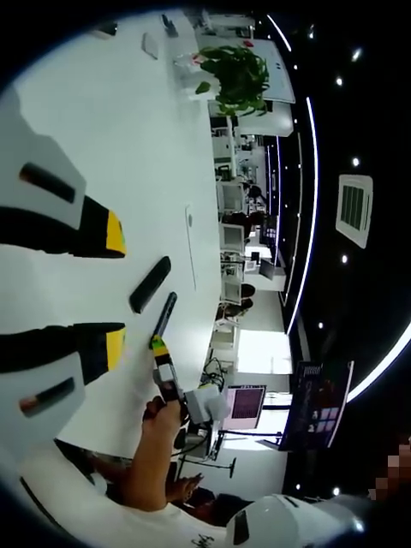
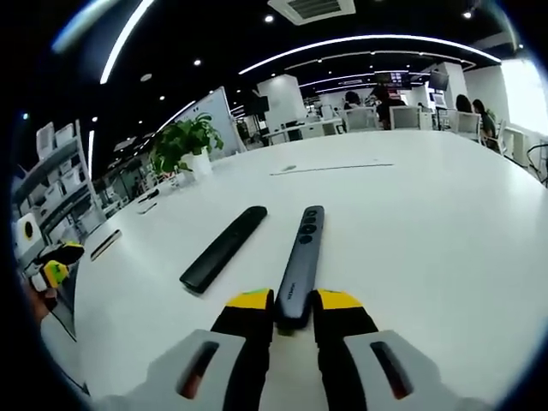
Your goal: Pflip the remote and laser pointer to the front side, press the buttons, and align them neatly on the table
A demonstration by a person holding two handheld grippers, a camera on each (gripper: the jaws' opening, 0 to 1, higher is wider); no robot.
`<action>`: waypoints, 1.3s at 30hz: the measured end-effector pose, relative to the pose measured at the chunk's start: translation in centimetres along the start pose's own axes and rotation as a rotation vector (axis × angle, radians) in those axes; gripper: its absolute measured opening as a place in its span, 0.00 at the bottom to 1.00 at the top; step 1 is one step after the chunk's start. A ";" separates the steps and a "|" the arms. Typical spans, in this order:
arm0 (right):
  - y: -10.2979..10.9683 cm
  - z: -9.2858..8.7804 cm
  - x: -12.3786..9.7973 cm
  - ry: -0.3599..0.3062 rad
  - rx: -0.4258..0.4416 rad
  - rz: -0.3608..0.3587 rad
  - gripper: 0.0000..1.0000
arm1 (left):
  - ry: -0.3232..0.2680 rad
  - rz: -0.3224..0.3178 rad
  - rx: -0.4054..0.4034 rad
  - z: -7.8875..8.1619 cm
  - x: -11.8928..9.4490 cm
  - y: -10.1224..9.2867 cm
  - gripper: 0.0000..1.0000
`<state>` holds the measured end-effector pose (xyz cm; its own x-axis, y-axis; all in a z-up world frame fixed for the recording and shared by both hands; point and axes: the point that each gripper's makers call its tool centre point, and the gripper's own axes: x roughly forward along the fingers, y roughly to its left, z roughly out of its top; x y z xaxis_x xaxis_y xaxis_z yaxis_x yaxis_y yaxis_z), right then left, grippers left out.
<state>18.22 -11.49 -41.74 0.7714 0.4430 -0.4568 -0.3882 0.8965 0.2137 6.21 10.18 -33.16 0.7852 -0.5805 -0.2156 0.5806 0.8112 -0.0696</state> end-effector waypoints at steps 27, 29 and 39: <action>1.4 -0.7 -1.0 0.012 -0.159 0.207 0.29 | -0.001 -0.006 0.002 0.0 0.1 -0.2 0.32; 1.4 -0.7 -0.9 0.013 -0.216 0.196 0.28 | 0.000 -0.004 0.001 0.0 0.2 -0.2 0.32; 1.6 -0.6 -0.3 0.007 -0.276 0.164 0.27 | 0.004 -0.004 -0.001 -0.1 0.3 -0.1 0.32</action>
<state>17.08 -10.22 -41.75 0.6842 0.5802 -0.4418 -0.6299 0.7755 0.0429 6.34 9.89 -33.36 0.7822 -0.5831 -0.2193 0.5833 0.8092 -0.0711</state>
